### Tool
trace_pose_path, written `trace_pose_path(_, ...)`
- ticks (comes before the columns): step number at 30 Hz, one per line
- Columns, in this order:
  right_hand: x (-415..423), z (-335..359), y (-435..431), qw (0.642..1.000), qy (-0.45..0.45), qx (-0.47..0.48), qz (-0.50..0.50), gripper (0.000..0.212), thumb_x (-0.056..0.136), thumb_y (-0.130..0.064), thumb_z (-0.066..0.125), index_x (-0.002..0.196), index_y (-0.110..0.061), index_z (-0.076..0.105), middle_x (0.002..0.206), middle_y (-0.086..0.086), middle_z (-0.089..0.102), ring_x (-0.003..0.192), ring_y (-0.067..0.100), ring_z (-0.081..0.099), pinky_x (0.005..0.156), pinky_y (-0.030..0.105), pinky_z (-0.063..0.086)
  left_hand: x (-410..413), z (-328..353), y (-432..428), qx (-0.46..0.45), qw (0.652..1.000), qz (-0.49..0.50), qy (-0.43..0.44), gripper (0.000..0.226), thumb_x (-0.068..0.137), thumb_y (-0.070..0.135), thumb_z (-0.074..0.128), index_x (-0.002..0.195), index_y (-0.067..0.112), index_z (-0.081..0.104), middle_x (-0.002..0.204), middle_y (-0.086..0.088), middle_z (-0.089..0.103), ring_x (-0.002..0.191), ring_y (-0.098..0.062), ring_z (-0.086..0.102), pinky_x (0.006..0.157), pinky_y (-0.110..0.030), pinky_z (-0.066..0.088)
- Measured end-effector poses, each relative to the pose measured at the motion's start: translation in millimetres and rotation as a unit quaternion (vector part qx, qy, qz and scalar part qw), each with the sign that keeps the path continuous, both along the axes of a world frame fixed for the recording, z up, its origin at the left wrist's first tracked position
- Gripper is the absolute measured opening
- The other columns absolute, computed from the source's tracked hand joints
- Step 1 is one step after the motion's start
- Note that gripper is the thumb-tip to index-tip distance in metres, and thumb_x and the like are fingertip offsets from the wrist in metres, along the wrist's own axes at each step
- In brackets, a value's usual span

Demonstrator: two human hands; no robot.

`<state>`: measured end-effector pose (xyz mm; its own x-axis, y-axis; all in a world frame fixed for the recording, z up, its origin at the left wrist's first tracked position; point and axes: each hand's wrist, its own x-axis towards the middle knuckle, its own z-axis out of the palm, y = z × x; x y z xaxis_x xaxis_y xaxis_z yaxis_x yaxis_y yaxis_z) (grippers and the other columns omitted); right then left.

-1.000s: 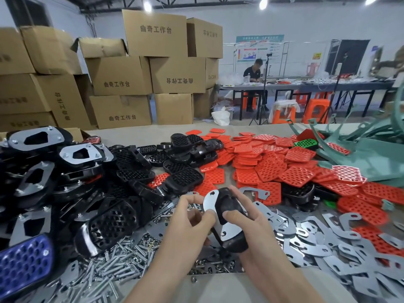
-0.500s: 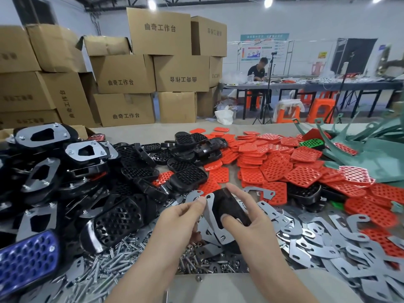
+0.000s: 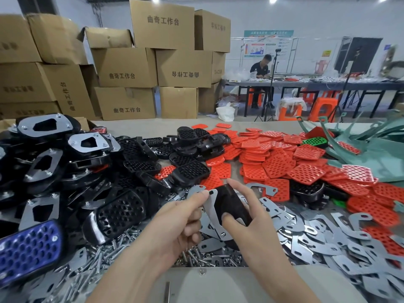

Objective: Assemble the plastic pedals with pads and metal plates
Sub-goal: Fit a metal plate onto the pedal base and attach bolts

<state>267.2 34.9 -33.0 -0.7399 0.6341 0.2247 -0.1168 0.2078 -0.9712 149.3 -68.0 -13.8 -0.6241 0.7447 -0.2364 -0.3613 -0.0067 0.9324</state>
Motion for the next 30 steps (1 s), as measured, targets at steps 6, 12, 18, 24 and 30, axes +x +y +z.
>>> trace_pose_path(6,-1.8,-0.7,-1.5,1.0,0.012,-0.01,-0.005,0.068,0.091,-0.001,0.063,0.106,-0.067,0.061,0.091,-0.004,0.071,0.063,0.006,0.056,0.056,0.008,0.045,2.5,2.6,0.0,-0.011,0.999,-0.011,0.037,0.045,0.075,0.054,0.072,0.079,0.01,0.059,0.049,0.006,0.03,0.041,-0.009,0.031,0.043,-0.021,0.04)
trace_pose_path(12,-5.8,-7.6,2.5,0.997,0.002,-0.064,-0.039,0.057,0.091,-0.007,0.066,0.107,-0.062,0.066,0.089,-0.007,0.076,0.067,0.005,0.061,0.067,0.024,0.051,9.3,-11.0,8.6,0.038,0.998,0.022,-0.034,0.029,0.081,0.044,0.075,0.062,0.025,0.065,0.051,0.008,0.032,0.04,-0.007,0.027,0.041,-0.019,0.035)
trace_pose_path(18,-5.8,-11.6,6.7,0.995,0.015,-0.089,-0.042,0.052,0.093,-0.006,0.065,0.106,-0.057,0.069,0.092,0.001,0.078,0.081,0.028,0.068,0.081,0.045,0.056,8.4,-14.3,11.4,0.033,0.998,0.018,-0.046,0.024,0.085,0.039,0.073,0.085,0.018,0.062,0.055,0.007,0.039,0.043,-0.007,0.033,0.041,-0.021,0.036)
trace_pose_path(24,-4.8,-12.9,7.3,0.996,0.024,-0.085,-0.034,0.06,0.092,0.0,0.061,0.109,-0.057,0.069,0.08,0.0,0.068,0.073,0.02,0.051,0.072,0.039,0.044,4.8,-8.0,7.0,0.065,0.983,-0.027,-0.169,0.018,0.077,0.03,0.075,0.075,0.019,0.06,0.052,0.01,0.033,0.038,-0.005,0.028,0.039,-0.018,0.036)
trace_pose_path(30,-2.8,-10.9,7.5,0.993,0.026,-0.11,-0.027,0.061,0.091,-0.001,0.062,0.109,-0.058,0.069,0.081,-0.001,0.069,0.074,0.019,0.052,0.072,0.038,0.044,9.2,-8.8,8.5,0.053,0.994,0.016,-0.099,0.036,0.089,0.028,0.071,0.054,0.022,0.061,0.048,0.008,0.036,0.035,-0.006,0.029,0.04,-0.02,0.038)
